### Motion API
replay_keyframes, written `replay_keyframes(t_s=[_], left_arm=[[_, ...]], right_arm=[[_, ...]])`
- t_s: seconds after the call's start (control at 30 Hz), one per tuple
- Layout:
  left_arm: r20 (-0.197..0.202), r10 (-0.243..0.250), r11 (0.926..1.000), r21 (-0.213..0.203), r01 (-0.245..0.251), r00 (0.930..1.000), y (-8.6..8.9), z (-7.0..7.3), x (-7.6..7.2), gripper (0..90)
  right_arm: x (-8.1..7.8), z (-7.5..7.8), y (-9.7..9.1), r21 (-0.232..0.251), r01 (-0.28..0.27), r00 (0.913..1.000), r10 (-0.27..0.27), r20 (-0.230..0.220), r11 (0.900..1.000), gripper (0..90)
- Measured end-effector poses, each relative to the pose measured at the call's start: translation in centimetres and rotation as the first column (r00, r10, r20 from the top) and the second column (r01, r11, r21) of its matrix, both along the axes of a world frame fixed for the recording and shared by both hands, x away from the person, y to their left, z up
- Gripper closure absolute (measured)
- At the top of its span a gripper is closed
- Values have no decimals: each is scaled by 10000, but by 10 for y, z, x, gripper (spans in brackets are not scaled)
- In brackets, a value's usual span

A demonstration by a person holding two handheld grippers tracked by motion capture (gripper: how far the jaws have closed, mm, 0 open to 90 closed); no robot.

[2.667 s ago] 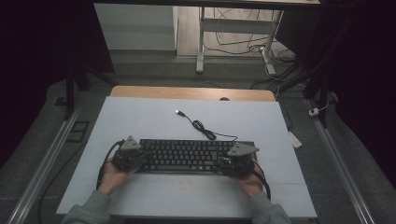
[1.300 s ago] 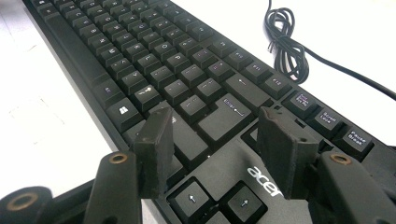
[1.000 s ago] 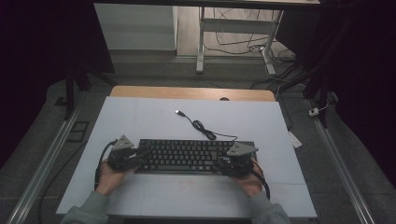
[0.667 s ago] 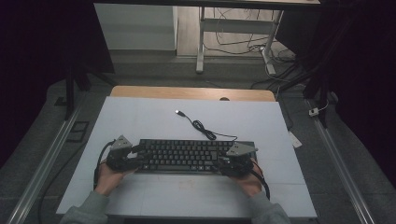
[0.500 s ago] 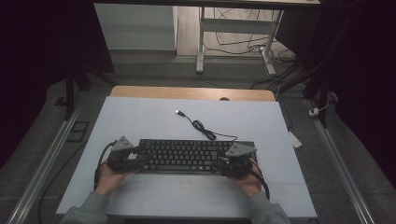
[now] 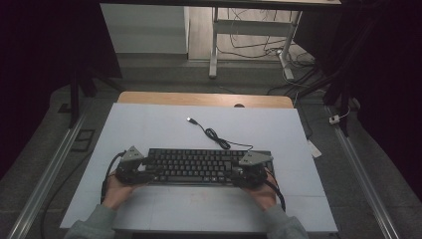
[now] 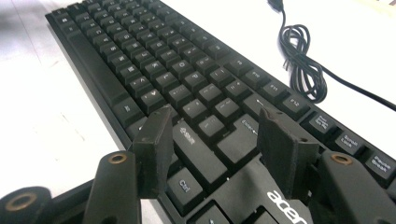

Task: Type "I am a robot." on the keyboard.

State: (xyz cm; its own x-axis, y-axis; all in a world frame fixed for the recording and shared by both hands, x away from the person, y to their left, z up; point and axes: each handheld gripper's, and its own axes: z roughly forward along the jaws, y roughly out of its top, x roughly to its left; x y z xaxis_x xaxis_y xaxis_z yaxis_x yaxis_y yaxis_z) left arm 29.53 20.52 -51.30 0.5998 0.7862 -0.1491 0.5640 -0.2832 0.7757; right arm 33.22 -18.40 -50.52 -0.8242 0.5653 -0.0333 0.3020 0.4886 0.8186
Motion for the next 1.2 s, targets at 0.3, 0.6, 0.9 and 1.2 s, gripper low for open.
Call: replay_keyframes(t_s=[0.3,0.6,0.9,1.2], left_arm=[[-6,29,10000,16,-29,10000,0,-1,0,411],[-15,35,9999,123,-34,10000,-1,-1,-1,407],[-20,44,9998,194,-44,10000,-2,-2,-1,405],[-32,17,9998,182,-16,10000,-2,-3,-1,401]], right_arm=[[2,7,10,372,-128,9999,126,33,9992,458],[3,13,21,674,-411,9992,409,53,9969,466],[8,18,35,910,-642,9978,654,-100,9938,494],[10,18,46,964,-796,9958,835,-370,9922,591]])
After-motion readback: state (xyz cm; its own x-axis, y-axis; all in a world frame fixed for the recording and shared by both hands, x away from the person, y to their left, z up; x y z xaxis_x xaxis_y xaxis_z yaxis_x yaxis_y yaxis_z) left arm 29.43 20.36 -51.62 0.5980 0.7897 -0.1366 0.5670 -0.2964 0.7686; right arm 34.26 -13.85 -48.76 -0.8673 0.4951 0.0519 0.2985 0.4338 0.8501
